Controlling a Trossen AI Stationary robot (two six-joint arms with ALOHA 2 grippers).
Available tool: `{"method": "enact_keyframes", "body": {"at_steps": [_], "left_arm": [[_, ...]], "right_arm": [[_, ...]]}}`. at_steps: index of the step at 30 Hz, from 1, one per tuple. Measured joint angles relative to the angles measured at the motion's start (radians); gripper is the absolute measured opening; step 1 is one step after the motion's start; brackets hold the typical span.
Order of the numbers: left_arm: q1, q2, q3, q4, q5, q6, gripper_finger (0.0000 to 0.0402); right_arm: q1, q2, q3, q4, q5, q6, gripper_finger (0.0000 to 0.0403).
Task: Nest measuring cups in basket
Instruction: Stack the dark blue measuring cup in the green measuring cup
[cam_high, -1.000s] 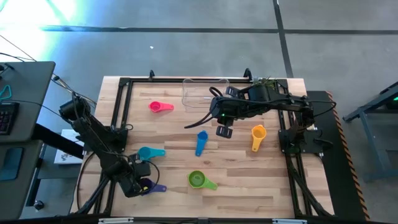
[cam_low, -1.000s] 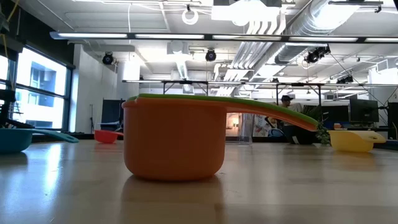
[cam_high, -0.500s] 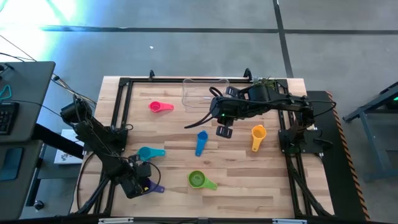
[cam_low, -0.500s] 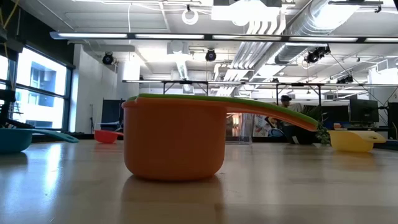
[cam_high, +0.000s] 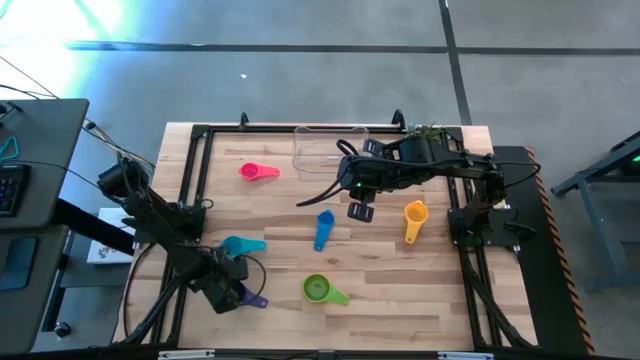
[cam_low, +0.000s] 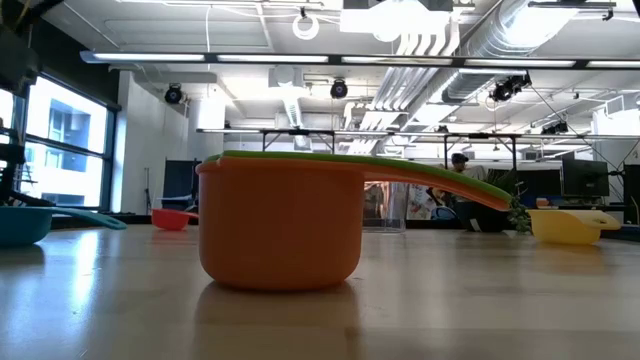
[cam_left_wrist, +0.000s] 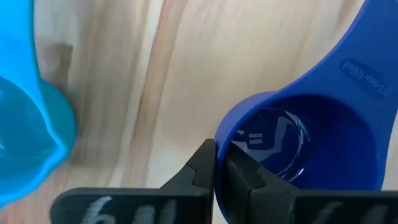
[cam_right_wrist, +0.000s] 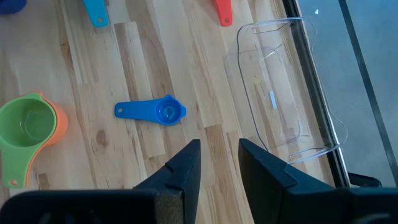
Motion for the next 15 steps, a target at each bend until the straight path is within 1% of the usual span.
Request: {"method": "enact_keyframes", "body": {"at_steps": [4,7,11,15], "left_arm": [[0.061,-0.026,0.005,0.013,0.002,0.049,0.0007],[0.115,-0.046,0.037,0.013,0.002,0.107,0.0008],[0.194,-0.056,0.104,0.014,-0.007,0.229,0.0008],[0.266,-0.056,0.182,0.017,-0.05,0.361,0.0009]], "right_arm": [[0.0,0.0,0.0,0.0,0.0,0.0,0.0101],[0.0,0.0,0.0,0.0,0.0,0.0,0.0101],[0.0,0.0,0.0,0.0,0.0,0.0,0.0101],[0.0,0.0,0.0,0.0,0.0,0.0,0.0101]]}}
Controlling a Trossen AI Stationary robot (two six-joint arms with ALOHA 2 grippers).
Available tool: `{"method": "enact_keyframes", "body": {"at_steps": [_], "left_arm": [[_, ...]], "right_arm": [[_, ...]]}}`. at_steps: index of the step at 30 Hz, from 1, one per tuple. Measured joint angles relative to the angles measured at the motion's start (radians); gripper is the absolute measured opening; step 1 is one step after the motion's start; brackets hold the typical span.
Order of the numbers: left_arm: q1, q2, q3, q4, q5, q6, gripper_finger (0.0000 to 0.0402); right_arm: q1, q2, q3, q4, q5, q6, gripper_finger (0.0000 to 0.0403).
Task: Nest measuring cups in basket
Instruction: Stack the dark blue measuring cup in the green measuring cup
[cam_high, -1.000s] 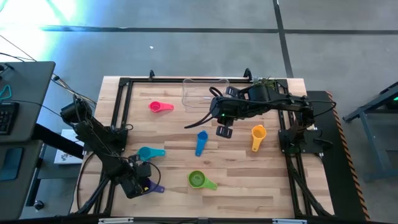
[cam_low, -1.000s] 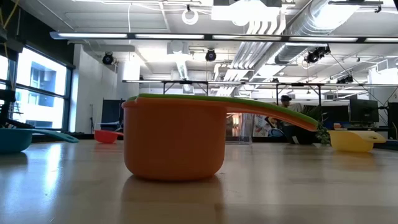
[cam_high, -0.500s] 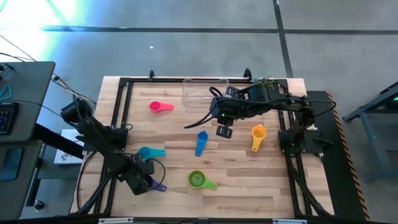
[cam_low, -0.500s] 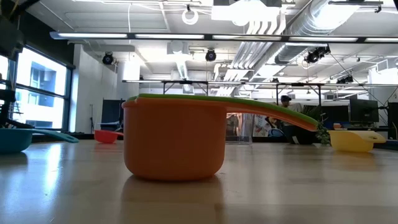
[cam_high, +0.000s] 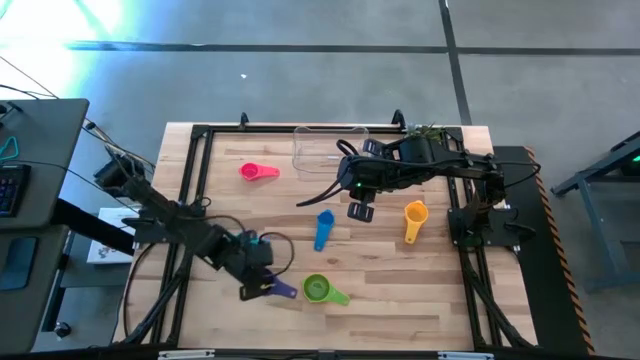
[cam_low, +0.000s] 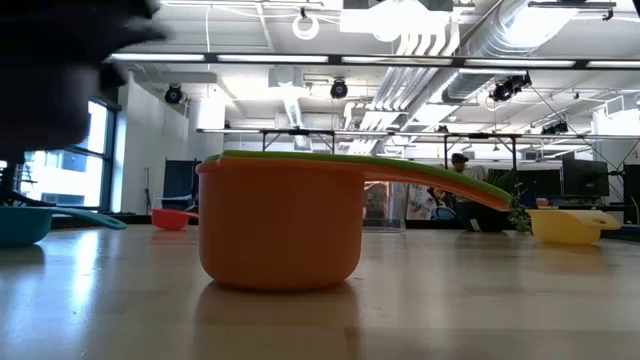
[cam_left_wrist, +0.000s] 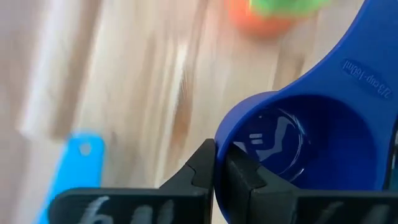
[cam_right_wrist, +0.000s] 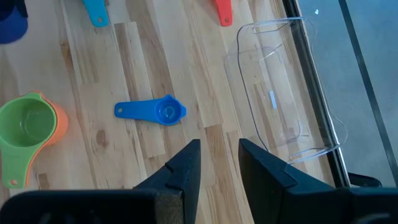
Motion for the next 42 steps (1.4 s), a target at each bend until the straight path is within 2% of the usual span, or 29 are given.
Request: {"method": "enact_keyframes", "body": {"at_steps": [8,22,36,42], "left_arm": [[0.1,0.0,0.105,0.034,-0.014,0.186,0.0009],[0.164,0.024,0.135,0.328,-0.013,0.346,0.001],[0.165,0.216,0.135,0.438,0.008,0.328,0.001],[0.169,0.281,0.135,0.489,0.057,0.32,0.001]], "right_arm": [[0.0,0.0,0.0,0.0,0.0,0.007,0.0101],[0.0,0.0,0.0,0.0,0.0,0.038,0.0101],[0.0,0.0,0.0,0.0,0.0,0.038,0.0101],[0.0,0.0,0.0,0.0,0.0,0.043,0.0101]]}}
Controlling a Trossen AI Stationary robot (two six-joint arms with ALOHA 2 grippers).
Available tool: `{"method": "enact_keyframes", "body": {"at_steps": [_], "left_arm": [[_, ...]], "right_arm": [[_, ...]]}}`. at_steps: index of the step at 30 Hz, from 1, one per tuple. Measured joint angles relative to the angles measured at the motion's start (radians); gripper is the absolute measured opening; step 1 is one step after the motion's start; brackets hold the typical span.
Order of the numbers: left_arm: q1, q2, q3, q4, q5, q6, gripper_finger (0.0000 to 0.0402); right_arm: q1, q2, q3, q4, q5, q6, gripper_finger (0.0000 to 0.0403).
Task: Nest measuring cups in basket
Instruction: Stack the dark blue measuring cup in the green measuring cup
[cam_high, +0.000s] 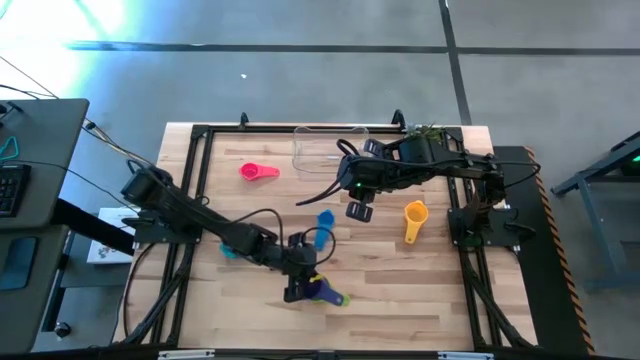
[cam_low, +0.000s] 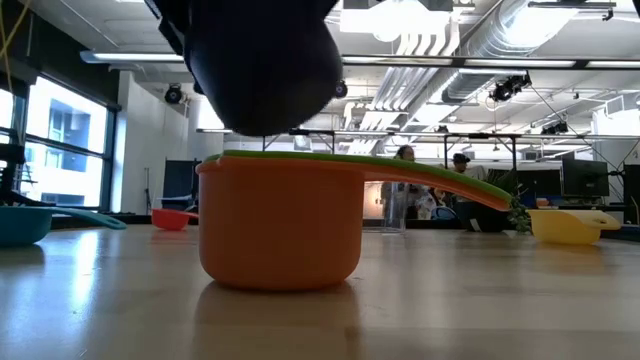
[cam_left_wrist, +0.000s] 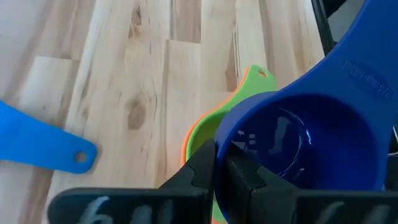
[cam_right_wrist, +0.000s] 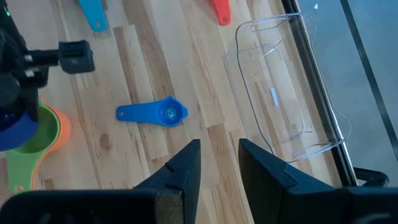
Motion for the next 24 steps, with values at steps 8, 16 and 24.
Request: {"method": "enact_keyframes", "body": {"at_steps": [8,16,24], "left_arm": [[0.009,0.043,0.0,0.026,0.019,0.0,0.001],[0.029,0.046,0.0,0.013,0.049,0.0,0.001],[0.028,0.066,0.0,0.001,0.055,0.001,0.001]], "right_arm": [[0.0,0.0,0.0,0.0,0.0,0.0,0.0101],[0.0,0.0,0.0,0.0,0.0,0.0,0.0101],[0.0,0.0,0.0,0.0,0.0,0.0,0.0101]]}}
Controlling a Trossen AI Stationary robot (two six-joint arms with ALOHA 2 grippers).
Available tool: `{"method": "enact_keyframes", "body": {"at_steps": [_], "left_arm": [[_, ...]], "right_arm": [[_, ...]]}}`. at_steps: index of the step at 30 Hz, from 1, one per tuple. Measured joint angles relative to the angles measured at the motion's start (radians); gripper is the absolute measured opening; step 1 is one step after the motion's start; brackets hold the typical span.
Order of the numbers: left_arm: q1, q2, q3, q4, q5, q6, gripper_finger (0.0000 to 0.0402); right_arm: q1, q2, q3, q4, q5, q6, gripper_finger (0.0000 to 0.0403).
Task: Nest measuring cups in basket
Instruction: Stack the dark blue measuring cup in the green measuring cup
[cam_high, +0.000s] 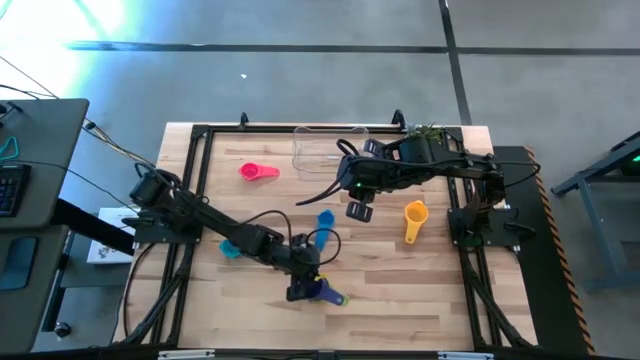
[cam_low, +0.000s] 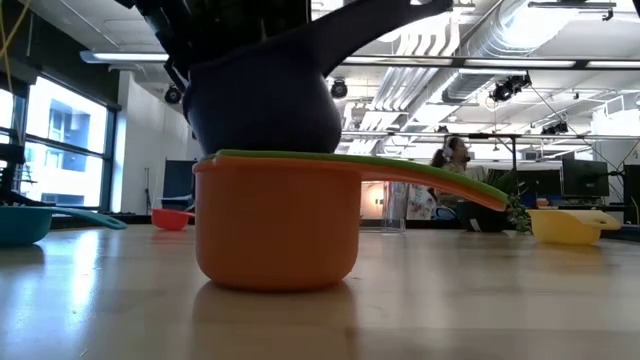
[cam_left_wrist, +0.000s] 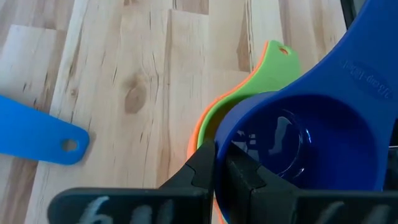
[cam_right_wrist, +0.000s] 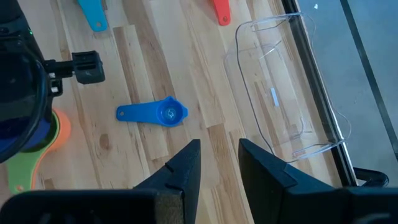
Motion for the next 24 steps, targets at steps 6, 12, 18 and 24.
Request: {"method": "enact_keyframes", "body": {"at_steps": [6,12,18,24], "left_arm": [[0.005,0.013,0.0,0.004,0.001,0.008,0.001],[0.011,0.011,0.0,0.002,0.003,0.008,0.001],[0.011,0.011,0.0,-0.019,0.006,0.003,0.0021],[0.013,0.011,0.0,-0.019,0.045,0.0,0.0044]], "right_arm": [[0.0,0.0,0.0,0.0,0.0,0.0,0.0101],[0.0,0.0,0.0,0.0,0.0,0.0,0.0101],[0.0,0.0,0.0,0.0,0.0,0.0,0.0101],[0.0,0.0,0.0,0.0,0.0,0.0,0.0101]]}}
